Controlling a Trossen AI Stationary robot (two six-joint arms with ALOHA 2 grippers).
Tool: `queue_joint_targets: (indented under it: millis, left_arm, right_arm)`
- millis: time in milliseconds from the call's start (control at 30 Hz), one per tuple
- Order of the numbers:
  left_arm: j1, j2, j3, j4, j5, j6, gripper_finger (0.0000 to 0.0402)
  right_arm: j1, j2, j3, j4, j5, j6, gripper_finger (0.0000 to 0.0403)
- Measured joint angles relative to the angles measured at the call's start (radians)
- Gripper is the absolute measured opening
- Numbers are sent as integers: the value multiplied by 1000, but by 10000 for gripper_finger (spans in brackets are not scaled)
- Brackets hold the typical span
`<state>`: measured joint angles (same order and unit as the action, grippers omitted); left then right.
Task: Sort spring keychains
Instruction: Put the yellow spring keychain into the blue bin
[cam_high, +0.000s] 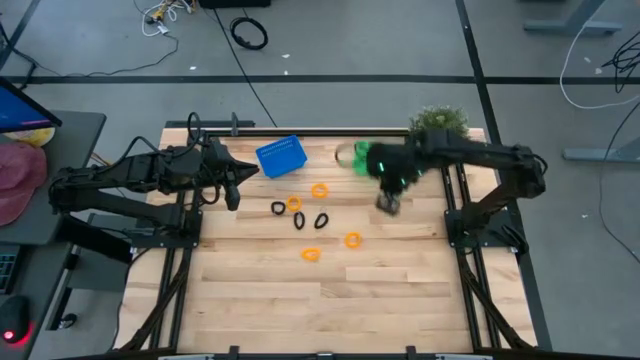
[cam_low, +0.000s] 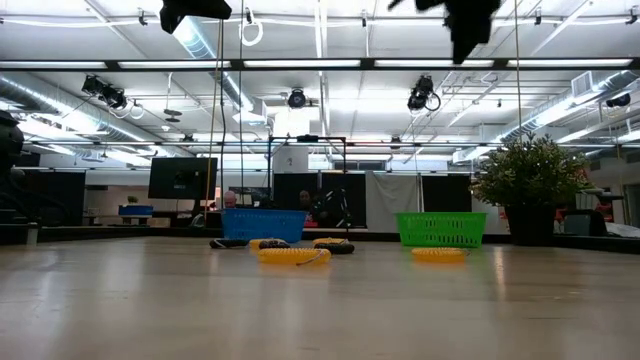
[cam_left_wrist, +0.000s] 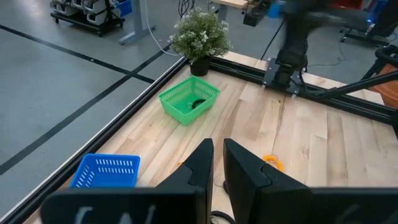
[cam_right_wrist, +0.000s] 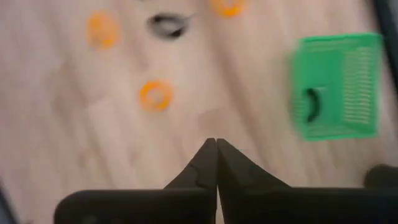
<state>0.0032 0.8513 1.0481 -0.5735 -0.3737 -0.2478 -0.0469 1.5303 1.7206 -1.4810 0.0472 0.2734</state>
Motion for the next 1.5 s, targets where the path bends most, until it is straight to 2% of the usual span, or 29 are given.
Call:
queue_joint_targets:
  millis: [200,400,667,833,967,1100,1500]
  left_arm:
    - [0,0,0,0,0,0,42]
    - [0,0,0,0,0,0,42]
    - [0,0,0,-1,11,0,42]
    - [0,0,0,-2,11,0,42]
    - [0,0,0,-2,11,0,42]
    - [0,0,0,-3,11,0,42]
    - [0,0,0,-9,11,-1,42]
  right_arm:
    - [188,-22,0,-35,-5,2,2]
    - [216,-19,0,-20,-26,-50,13]
    - [176,54,0,143,-182,-161,87]
    - [171,155,0,138,-187,-233,143]
    - [172,190,-1,135,-176,-248,169]
    - [177,198,-36,189,-116,-255,173]
    - [187,198,-324,428,-107,-309,154]
